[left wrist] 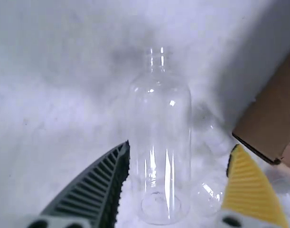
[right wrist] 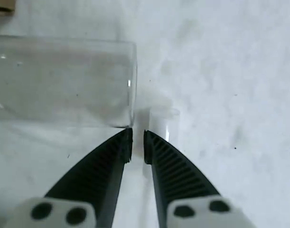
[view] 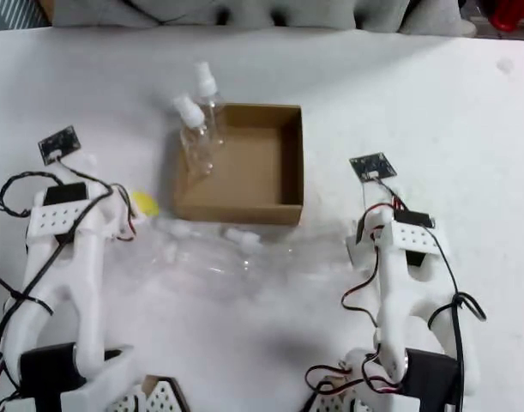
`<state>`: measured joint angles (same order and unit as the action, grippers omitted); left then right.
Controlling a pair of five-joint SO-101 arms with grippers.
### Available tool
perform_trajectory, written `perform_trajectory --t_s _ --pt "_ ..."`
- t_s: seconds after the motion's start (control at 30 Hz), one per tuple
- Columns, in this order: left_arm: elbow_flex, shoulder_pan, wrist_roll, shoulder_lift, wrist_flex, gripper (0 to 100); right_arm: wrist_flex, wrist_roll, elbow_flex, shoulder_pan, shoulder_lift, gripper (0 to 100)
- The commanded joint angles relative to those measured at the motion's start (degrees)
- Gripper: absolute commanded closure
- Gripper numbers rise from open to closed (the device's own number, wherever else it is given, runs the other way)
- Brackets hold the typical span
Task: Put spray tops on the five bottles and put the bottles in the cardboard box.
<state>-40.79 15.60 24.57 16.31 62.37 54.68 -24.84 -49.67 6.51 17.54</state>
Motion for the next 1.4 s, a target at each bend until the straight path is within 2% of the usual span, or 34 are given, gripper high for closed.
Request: perform_trajectory --t_s 0.0,0.3,0.57,0.63,0.8,0.9,1.03,1.17,1.37 --pt "0.7 0.7 0.7 -0.9 -1.1 69 -1.0 -0.7 -0.3 0.6 1.1 98.2" --pt "12.0 2.3 0.7 -17.5 2.2 69 -2.2 -0.7 -0.8 0.6 1.1 98.2" --pt "15.5 2.1 0.7 -21.5 2.1 70 -2.2 -0.7 -0.8 0.6 1.1 98.2" --pt "15.5 2.0 0.7 -21.5 1.1 76 -2.2 -0.7 -0.8 0.6 1.1 98.2" --pt "15.4 2.0 0.3 -21.8 -1.6 99 -2.2 -0.7 -0.9 0.6 1.1 98.2" --pt "15.3 1.5 0.3 -21.8 -1.5 94 -2.2 -0.7 -0.9 0.6 1.1 98.2" --pt "15.1 0.1 -0.3 -21.5 -1.1 98 -2.2 -0.7 -0.9 0.6 1.1 98.2" --pt "15.5 -0.6 -5.8 -20.9 -1.0 98 -2.2 -0.7 -0.9 0.7 1.1 98.2" --pt "14.8 -0.7 -8.4 -11.8 3.4 98 -2.2 -0.4 -0.9 0.8 1.2 98.2"
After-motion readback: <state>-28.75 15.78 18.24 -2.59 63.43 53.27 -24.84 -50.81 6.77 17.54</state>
